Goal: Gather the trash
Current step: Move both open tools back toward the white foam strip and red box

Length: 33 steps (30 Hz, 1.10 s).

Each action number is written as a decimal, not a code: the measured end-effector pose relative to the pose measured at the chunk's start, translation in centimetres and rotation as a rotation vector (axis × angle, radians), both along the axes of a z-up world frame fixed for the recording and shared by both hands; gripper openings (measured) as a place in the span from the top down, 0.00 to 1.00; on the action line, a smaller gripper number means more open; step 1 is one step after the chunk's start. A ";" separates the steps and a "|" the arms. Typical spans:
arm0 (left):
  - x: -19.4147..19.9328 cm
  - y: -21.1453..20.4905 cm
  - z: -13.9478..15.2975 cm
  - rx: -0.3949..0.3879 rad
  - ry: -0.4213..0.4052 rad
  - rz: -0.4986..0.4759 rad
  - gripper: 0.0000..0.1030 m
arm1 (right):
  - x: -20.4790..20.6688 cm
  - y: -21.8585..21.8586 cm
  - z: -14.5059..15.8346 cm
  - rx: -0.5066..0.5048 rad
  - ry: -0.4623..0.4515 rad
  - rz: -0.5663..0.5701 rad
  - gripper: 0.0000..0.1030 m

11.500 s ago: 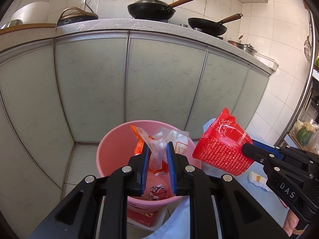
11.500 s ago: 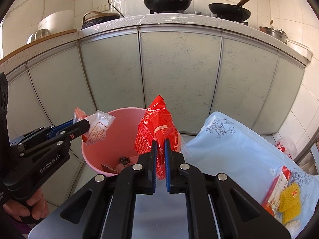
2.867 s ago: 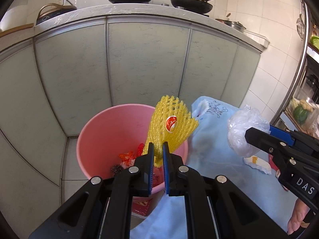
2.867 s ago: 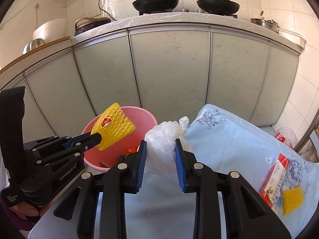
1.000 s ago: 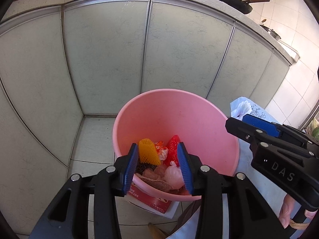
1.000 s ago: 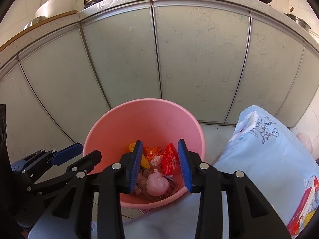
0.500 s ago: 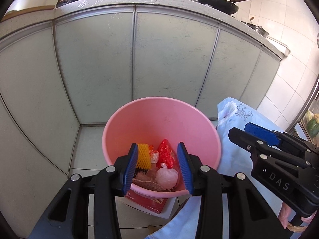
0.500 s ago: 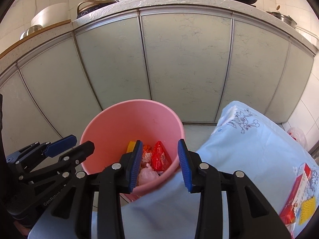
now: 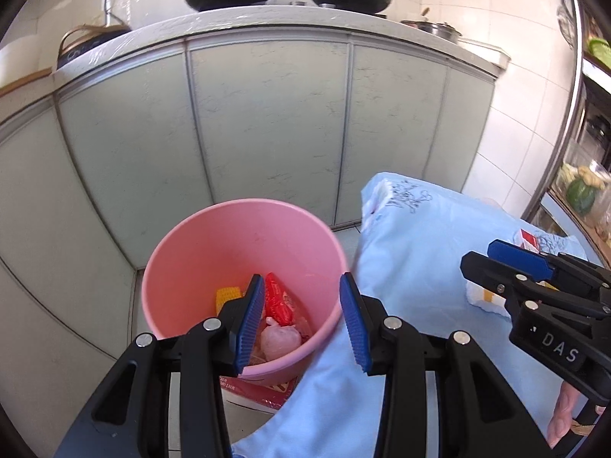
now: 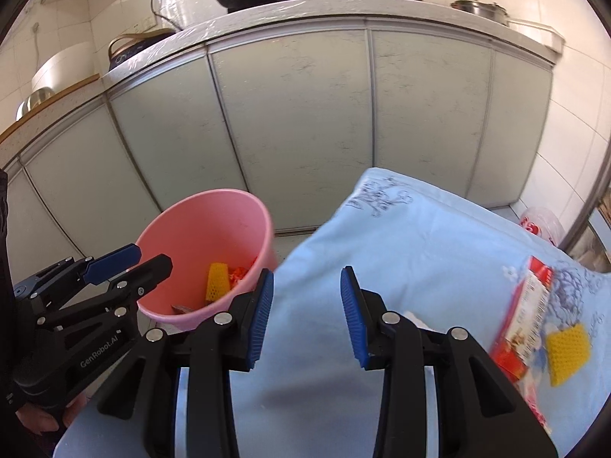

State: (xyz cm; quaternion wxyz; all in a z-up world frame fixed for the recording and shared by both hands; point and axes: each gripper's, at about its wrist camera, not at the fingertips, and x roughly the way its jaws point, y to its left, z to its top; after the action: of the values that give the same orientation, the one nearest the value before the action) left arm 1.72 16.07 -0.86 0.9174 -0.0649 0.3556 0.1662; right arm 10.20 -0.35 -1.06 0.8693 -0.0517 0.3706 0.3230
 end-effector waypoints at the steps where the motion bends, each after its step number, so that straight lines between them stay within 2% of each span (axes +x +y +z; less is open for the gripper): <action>1: 0.2 -0.6 0.1 0.008 0.002 -0.013 0.61 | -0.1 -0.8 0.0 0.002 0.001 -0.012 0.64; 17: 2.5 -9.7 0.7 0.065 0.018 -0.205 0.61 | -1.6 -10.8 -0.7 0.006 0.010 -0.177 0.64; 33: 4.0 -17.7 0.5 0.089 0.034 -0.372 0.61 | -2.5 -18.6 -1.6 0.019 0.019 -0.349 0.64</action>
State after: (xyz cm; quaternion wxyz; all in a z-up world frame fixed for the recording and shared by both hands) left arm 5.74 -1.65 -0.37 0.9282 0.0454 0.3691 0.0104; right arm 7.67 -18.91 -2.64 0.9091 0.0245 0.3790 0.1711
